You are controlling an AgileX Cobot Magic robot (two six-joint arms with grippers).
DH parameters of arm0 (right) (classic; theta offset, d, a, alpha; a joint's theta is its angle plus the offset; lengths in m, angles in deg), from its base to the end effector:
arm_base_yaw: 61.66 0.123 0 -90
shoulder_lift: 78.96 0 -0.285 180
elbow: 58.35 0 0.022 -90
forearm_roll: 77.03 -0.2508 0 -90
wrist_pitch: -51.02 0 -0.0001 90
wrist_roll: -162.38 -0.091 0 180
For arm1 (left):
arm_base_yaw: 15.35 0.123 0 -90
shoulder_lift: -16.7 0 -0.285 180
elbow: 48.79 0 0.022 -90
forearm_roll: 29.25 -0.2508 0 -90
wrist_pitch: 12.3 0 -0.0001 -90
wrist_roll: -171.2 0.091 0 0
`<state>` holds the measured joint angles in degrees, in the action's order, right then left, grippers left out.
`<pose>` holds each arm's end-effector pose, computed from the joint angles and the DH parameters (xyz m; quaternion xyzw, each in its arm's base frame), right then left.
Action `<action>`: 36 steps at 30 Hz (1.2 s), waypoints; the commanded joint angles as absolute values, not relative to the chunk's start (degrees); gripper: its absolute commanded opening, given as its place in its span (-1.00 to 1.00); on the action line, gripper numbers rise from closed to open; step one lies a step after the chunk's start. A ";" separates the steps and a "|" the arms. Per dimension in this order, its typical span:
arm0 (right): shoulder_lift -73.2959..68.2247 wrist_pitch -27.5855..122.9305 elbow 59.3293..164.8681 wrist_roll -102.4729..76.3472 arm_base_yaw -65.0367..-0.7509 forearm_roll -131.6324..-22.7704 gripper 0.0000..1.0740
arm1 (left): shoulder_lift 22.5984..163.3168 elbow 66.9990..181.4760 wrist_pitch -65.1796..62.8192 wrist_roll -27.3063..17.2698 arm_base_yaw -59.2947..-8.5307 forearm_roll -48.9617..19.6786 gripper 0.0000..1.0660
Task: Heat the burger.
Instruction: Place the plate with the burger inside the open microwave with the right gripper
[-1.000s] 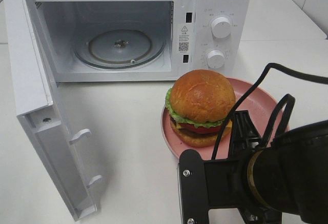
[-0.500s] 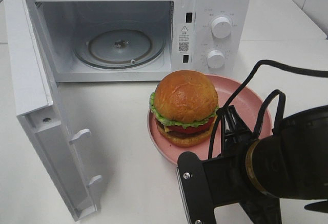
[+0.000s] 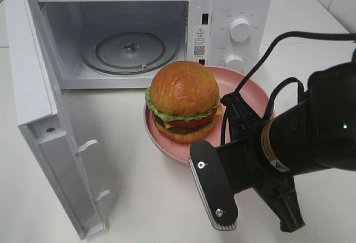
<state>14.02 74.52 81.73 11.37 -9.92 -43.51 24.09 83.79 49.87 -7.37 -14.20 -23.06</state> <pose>0.1730 0.1870 0.1740 -0.7864 0.5617 -0.1247 0.2248 -0.0094 -0.0089 0.2812 0.0055 0.8513 -0.0421 0.5230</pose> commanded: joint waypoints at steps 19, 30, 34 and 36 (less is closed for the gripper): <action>13.28 71.31 85.40 61.97 -21.84 -78.29 -1.00 | 23.23 83.61 49.07 -7.54 -14.20 -23.01 0.83; 13.28 68.16 85.40 59.62 -22.18 -74.34 -1.00 | 23.23 83.61 49.07 -7.54 -14.20 -23.01 0.83; 13.28 67.12 85.40 59.67 -22.12 -73.02 -1.00 | 23.23 83.61 49.07 -7.54 -14.20 -23.01 0.83; 13.28 66.67 85.46 59.67 -22.12 -73.02 -1.00 | 23.23 83.61 49.07 -7.54 -14.20 -23.01 0.83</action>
